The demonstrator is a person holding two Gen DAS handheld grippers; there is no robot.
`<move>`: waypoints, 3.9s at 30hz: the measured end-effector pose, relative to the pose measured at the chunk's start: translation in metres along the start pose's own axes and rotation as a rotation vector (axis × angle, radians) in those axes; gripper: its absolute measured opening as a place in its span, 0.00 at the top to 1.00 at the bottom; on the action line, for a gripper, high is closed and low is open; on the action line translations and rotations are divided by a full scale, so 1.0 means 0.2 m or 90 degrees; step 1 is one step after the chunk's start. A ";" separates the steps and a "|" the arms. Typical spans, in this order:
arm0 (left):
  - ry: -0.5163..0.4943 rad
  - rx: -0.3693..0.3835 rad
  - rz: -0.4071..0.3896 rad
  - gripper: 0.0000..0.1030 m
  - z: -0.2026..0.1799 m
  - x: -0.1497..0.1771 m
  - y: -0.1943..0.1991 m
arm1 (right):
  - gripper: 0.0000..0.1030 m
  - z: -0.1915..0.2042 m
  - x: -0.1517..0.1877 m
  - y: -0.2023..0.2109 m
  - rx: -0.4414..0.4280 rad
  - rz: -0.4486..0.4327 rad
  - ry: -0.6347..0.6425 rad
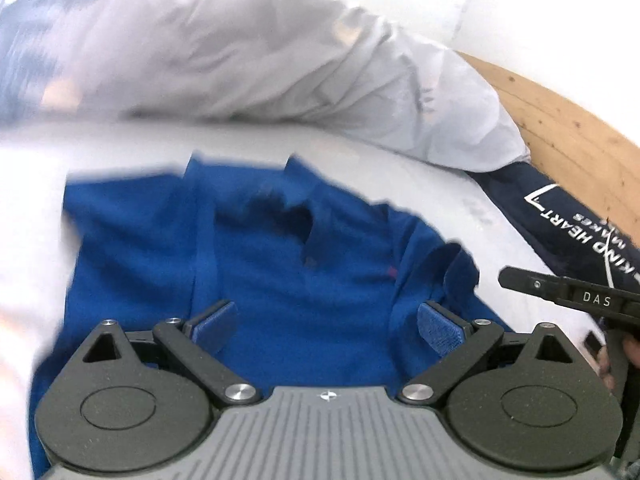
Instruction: Fold clothes
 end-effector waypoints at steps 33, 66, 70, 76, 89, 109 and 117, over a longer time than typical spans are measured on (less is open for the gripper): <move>-0.594 0.125 0.037 0.35 -0.73 -0.15 -0.42 | 0.93 0.06 0.13 -0.15 0.069 0.066 -0.041; -0.227 0.107 -0.010 0.92 -0.64 -0.50 -0.69 | 0.93 -0.08 -0.01 0.07 0.184 -0.046 0.028; -0.218 0.112 0.016 0.92 -0.58 -0.43 -0.70 | 0.93 0.04 0.03 -0.05 0.112 -0.015 0.054; -0.218 0.129 0.014 0.92 -0.52 -0.41 -0.62 | 0.70 -0.21 -0.03 0.02 0.088 -0.127 -0.149; -0.259 0.156 0.034 0.92 -0.49 -0.27 -0.53 | 0.42 -0.27 -0.02 -0.13 0.152 -0.112 -0.129; -0.206 0.156 0.062 0.92 -0.27 -0.20 -0.54 | 0.70 -0.13 -0.03 -0.34 0.180 -0.031 -0.032; -0.085 0.165 0.073 0.92 -0.30 -0.36 -0.71 | 0.92 -0.03 -0.12 -0.19 0.229 -0.104 0.050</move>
Point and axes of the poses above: each gripper's, at about its wrist camera, not at the fingertips, and y roughly against the way its jaws point, z to its left, x to its underside, the point moved 4 cm from there along -y, roughly the way its jaws point, and after that the axes turned 11 degrees about -x, right-handed, at the moved point
